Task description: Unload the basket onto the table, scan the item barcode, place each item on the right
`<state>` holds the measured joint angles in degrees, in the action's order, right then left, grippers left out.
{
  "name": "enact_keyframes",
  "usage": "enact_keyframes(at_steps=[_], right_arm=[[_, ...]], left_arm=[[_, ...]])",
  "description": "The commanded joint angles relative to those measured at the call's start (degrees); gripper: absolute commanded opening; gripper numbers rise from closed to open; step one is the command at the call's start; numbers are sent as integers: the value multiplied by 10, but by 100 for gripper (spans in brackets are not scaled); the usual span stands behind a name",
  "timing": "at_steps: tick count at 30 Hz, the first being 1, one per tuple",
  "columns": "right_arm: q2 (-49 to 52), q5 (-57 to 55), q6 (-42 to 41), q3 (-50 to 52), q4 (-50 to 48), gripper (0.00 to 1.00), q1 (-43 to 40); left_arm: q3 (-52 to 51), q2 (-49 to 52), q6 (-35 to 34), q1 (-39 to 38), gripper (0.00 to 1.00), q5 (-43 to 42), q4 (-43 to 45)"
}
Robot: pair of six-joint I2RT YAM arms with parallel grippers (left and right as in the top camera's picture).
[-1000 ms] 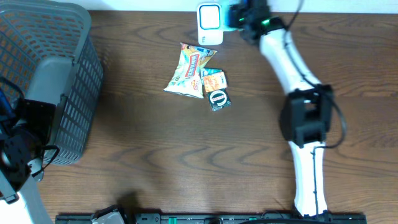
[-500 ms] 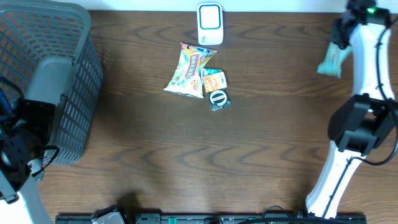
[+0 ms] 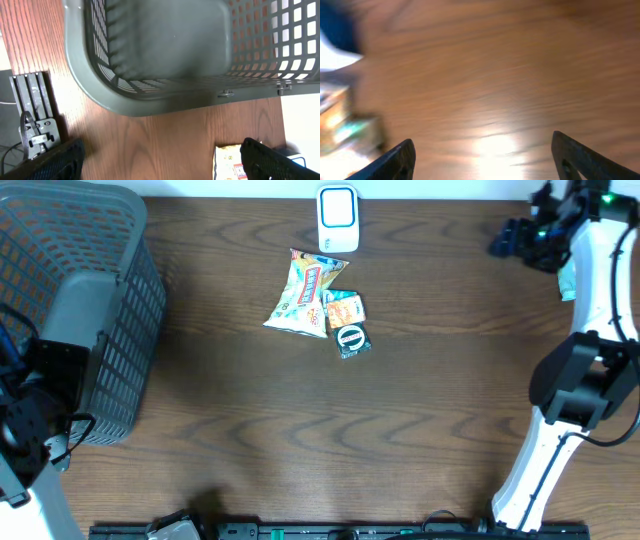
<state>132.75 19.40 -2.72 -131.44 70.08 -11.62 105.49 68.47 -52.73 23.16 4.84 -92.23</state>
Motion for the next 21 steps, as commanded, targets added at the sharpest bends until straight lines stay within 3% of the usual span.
enact_keyframes(at_steps=[1, 10, 21], right_arm=[[8, 124, -2, 0, 29, 82, 42], [8, 45, -2, 31, 31, 84, 177], [8, -91, -2, 94, -83, 75, 331]], left_arm=[[4, 0, -3, 3, 97, 5, -27], [4, 0, -3, 3, 98, 5, -27], [4, 0, -3, 3, 98, 5, -27]])
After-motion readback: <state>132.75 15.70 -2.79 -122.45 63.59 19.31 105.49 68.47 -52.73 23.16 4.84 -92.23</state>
